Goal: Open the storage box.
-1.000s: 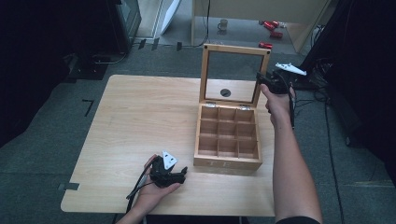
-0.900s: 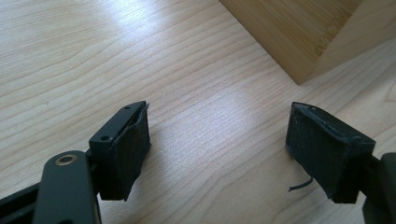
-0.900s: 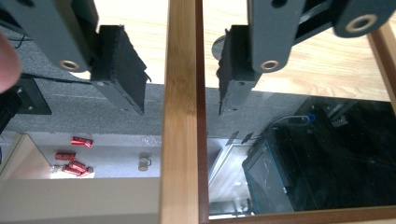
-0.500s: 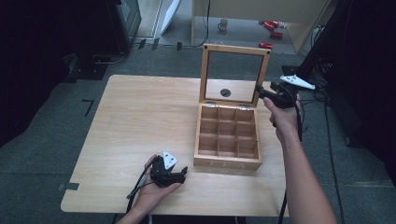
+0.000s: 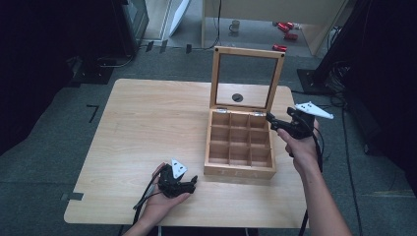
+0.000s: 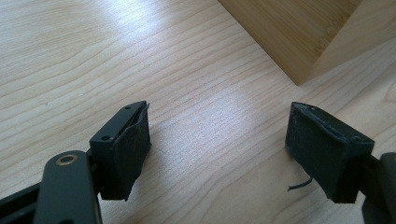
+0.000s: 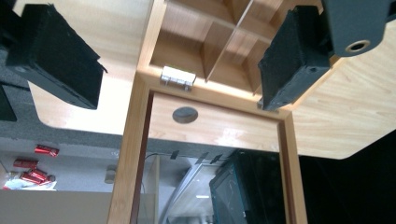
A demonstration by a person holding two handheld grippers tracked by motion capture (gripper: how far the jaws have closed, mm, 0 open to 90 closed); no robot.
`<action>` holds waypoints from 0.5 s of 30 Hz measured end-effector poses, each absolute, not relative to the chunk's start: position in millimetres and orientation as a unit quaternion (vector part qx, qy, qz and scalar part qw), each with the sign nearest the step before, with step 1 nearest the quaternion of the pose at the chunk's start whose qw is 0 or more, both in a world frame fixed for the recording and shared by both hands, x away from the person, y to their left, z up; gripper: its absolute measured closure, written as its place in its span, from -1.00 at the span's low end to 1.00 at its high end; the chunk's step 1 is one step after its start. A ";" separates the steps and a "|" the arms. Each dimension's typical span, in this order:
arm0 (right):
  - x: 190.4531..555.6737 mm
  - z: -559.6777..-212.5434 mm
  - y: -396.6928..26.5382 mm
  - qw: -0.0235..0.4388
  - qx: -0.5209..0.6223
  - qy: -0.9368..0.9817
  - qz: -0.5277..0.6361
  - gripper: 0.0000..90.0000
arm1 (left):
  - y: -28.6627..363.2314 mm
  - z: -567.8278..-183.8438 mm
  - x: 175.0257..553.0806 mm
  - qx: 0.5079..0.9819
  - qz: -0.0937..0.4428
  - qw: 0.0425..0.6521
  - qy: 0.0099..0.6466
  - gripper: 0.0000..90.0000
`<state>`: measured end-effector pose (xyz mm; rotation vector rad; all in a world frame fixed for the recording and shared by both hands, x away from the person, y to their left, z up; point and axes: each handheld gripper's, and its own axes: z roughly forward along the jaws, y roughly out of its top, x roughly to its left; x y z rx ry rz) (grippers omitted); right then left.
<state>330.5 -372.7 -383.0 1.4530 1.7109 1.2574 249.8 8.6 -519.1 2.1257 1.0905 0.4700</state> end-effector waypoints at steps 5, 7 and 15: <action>314.5 -396.9 -370.9 0.270 0.543 0.646 0.464 -0.74 | 8.8 -519.0 249.8 0.820 0.181 0.345 0.419 -0.50; 307.6 -402.1 -370.6 0.269 0.543 0.648 0.460 -0.77 | 8.9 -519.0 249.8 0.820 0.181 0.345 0.419 -0.50; 273.9 -417.9 -372.6 0.255 0.539 0.657 0.460 -0.83 | 8.6 -519.1 249.7 0.820 0.181 0.346 0.419 -0.50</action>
